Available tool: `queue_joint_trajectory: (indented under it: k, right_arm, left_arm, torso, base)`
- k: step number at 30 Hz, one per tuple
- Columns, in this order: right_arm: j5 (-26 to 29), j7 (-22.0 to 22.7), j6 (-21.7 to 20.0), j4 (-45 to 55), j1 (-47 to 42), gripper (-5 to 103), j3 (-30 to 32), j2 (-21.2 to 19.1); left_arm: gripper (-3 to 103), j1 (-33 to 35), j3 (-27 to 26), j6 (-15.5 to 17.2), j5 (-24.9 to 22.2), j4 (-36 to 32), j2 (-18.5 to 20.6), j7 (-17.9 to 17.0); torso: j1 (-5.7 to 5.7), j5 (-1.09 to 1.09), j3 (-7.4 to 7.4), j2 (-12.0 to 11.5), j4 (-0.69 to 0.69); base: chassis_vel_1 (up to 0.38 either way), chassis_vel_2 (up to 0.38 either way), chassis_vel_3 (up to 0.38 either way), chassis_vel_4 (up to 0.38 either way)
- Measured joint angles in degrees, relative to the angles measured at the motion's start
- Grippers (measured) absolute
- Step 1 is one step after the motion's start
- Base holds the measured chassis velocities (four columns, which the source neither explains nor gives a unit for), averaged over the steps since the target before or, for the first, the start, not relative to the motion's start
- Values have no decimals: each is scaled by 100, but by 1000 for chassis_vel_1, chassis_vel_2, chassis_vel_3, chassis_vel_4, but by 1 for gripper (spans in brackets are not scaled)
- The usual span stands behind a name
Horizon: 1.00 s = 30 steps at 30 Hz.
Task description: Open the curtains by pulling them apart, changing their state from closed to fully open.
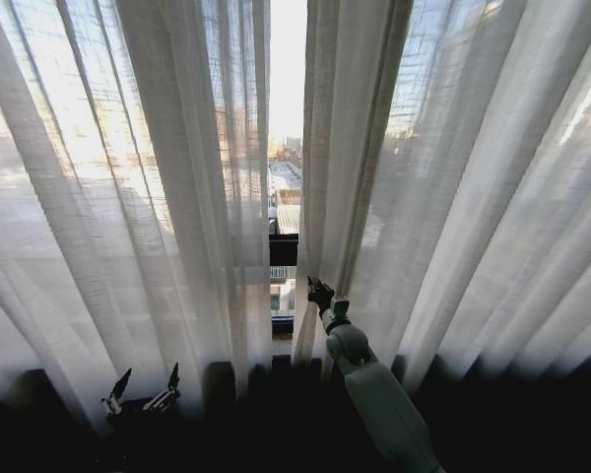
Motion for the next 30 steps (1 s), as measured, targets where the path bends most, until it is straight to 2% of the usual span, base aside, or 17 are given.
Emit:
queue_joint_trajectory:
  k: [5, 21, 30]
  right_arm:
    - [102, 98, -1, 45, 3, 0, -16, -39]
    - [345, 157, -179, 341, -115, 0, 28, -180]
    - [353, 161, -181, 386, -162, 0, 48, -183]
  left_arm:
    - [100, 13, -21, -13, -31, -7, 2, 0]
    - [100, 90, -28, -130, -55, -13, -10, 0]
    - [100, 141, -44, -197, -82, 25, 1, -1]
  torso:
    - [0, 0, 0, 0, 0]
    - [0, 0, 0, 0, 0]
    - [0, -1, 0, 0, 1]
  base:
    - [0, 0, 0, 0]
    - [0, 0, 0, 0]
    - [-85, -140, 89, 134]
